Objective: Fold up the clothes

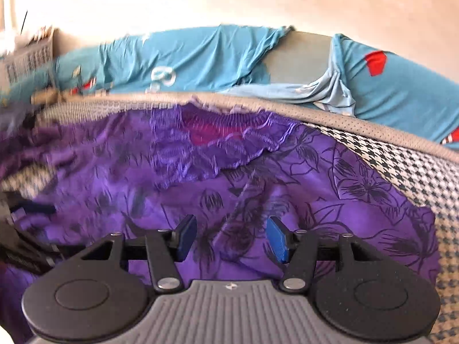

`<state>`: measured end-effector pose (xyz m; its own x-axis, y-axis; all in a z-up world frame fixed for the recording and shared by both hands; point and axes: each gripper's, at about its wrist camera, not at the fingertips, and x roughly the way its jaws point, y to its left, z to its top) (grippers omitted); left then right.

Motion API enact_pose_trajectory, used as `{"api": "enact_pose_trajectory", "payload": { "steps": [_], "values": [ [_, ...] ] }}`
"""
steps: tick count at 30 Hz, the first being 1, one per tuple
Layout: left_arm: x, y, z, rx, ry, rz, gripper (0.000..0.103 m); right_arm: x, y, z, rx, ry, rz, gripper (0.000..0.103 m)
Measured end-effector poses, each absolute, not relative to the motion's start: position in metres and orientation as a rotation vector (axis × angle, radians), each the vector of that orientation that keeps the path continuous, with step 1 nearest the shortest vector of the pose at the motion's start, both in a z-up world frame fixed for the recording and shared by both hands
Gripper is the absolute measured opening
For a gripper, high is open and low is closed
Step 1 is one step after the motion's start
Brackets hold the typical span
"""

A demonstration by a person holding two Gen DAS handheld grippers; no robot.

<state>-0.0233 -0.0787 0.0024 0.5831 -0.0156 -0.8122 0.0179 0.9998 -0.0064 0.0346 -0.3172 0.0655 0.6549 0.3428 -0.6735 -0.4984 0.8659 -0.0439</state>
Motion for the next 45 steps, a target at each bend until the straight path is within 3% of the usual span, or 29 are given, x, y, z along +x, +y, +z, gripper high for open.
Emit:
{"api": "enact_pose_trajectory", "payload": {
  "steps": [14, 17, 19, 23, 31, 39, 45],
  "values": [
    [-0.023, -0.078, 0.002, 0.000, 0.949, -0.022, 0.103, 0.032, -0.292, 0.035, -0.490, 0.709, 0.446, 0.052],
    [-0.023, -0.078, 0.002, 0.000, 0.950, -0.023, 0.103, 0.035, -0.293, 0.031, -0.506, 0.710, 0.413, 0.040],
    [-0.023, -0.078, 0.002, -0.001, 0.950, -0.024, 0.103, 0.037, -0.294, 0.031, -0.497, 0.711, 0.414, 0.025],
    [-0.024, -0.077, 0.003, -0.008, 0.953, -0.028, 0.103, 0.038, -0.296, 0.037, -0.465, 0.698, 0.428, 0.006],
    [-0.020, -0.074, 0.007, -0.066, 0.967, -0.035, 0.103, 0.046, -0.340, 0.071, -0.127, 0.640, 0.319, 0.006],
    [-0.021, -0.068, 0.009, -0.088, 0.970, -0.040, 0.103, 0.062, -0.428, 0.082, 0.472, 0.515, 0.035, 0.006],
    [-0.020, -0.060, 0.012, -0.139, 0.970, -0.036, 0.103, 0.070, -0.436, 0.089, 0.589, 0.454, -0.021, 0.006]
  ]
}}
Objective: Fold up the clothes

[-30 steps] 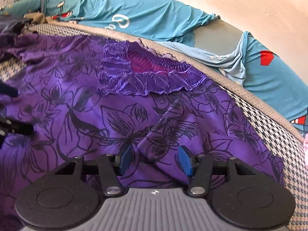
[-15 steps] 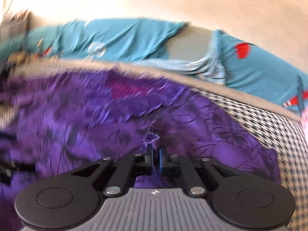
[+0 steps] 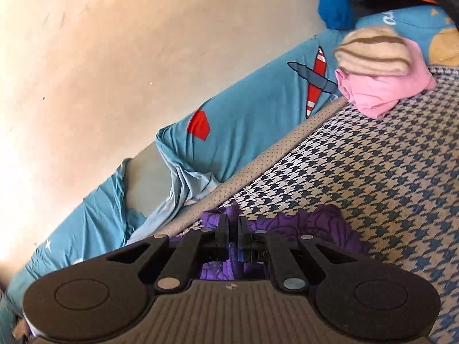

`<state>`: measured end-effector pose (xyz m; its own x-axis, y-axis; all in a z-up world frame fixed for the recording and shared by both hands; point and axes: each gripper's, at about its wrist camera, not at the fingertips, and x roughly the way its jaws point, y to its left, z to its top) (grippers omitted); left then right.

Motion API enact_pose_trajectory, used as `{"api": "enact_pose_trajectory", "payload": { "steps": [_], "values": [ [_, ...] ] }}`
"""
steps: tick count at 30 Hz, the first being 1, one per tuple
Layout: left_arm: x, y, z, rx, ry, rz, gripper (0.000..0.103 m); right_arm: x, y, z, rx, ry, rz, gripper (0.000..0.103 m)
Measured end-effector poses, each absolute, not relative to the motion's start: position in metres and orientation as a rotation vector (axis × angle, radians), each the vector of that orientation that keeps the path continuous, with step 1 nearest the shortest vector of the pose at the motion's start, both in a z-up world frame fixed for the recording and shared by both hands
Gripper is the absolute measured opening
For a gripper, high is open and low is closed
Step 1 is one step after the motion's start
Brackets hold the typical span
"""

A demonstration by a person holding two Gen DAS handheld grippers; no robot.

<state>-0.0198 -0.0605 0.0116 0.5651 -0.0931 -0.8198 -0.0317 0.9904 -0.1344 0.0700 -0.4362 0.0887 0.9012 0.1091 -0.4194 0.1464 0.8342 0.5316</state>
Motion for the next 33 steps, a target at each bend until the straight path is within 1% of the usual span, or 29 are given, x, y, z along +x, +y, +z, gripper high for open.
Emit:
{"api": "enact_pose_trajectory", "payload": {
  "steps": [9, 17, 21, 26, 33],
  "values": [
    [-0.019, -0.043, 0.015, -0.203, 0.966, -0.007, 0.103, 0.077, -0.404, 0.099, 0.625, 0.402, 0.069, 0.006],
    [-0.022, -0.029, 0.016, -0.236, 0.959, 0.013, 0.103, 0.083, -0.353, 0.127, 0.531, 0.293, 0.173, 0.006],
    [-0.024, -0.018, 0.021, -0.244, 0.927, 0.063, 0.103, 0.085, -0.322, 0.139, 0.503, 0.243, 0.269, 0.006],
    [-0.025, 0.001, 0.026, -0.256, 0.886, 0.143, 0.103, 0.087, -0.266, 0.129, 0.433, 0.289, 0.405, 0.006],
    [-0.028, 0.029, 0.025, -0.310, 0.886, 0.232, 0.103, 0.083, -0.195, 0.103, 0.291, 0.398, 0.562, 0.006]
  ]
}}
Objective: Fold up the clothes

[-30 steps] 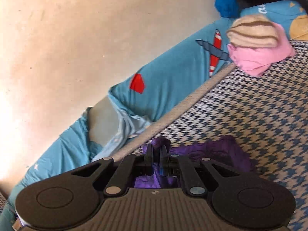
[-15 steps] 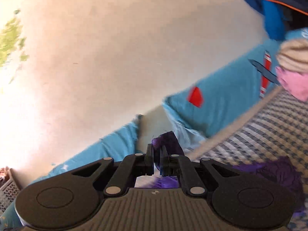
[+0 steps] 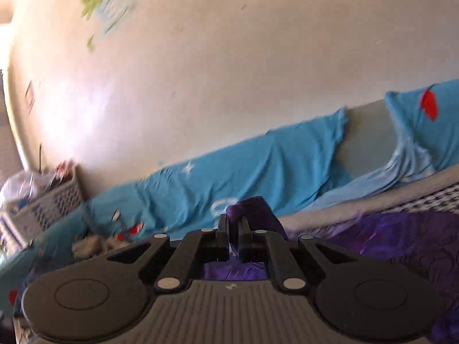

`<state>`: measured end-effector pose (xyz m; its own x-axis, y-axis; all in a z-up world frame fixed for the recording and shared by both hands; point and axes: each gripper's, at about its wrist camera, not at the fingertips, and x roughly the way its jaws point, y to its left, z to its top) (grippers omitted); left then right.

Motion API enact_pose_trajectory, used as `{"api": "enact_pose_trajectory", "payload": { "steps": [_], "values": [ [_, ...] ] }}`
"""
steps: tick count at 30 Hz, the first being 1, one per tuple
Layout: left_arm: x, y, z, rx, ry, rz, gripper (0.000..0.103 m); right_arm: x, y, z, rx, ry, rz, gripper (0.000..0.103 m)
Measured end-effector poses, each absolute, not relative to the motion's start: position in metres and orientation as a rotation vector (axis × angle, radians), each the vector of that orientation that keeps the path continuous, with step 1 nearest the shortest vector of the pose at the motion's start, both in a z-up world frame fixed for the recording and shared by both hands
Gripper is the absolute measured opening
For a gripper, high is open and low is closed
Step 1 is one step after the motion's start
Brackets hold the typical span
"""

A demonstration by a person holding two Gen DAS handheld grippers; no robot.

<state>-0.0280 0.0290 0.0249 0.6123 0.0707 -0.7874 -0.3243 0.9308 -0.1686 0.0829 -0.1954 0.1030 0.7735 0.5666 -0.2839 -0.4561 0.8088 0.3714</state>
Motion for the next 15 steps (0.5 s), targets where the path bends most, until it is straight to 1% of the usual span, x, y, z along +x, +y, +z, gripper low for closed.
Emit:
{"api": "enact_pose_trajectory", "payload": {
  "steps": [2, 5, 7, 9, 12, 15],
  "values": [
    [-0.029, 0.034, 0.023, -0.315, 0.889, 0.252, 0.103, 0.084, -0.183, 0.092, 0.252, 0.453, 0.578, 0.007],
    [-0.030, 0.039, 0.023, -0.321, 0.884, 0.278, 0.103, 0.085, -0.170, 0.070, 0.170, 0.591, 0.606, 0.011],
    [-0.031, 0.041, 0.024, -0.325, 0.875, 0.292, 0.103, 0.086, -0.165, 0.060, 0.140, 0.655, 0.631, 0.019],
    [-0.031, 0.041, 0.025, -0.325, 0.872, 0.293, 0.103, 0.083, -0.163, 0.053, 0.150, 0.712, 0.673, 0.022],
    [-0.031, 0.041, 0.025, -0.326, 0.874, 0.293, 0.103, 0.075, -0.163, 0.056, 0.159, 0.729, 0.684, 0.026],
    [-0.031, 0.040, 0.025, -0.320, 0.869, 0.303, 0.103, 0.073, -0.171, 0.063, 0.135, 0.713, 0.654, 0.026]
  ]
}}
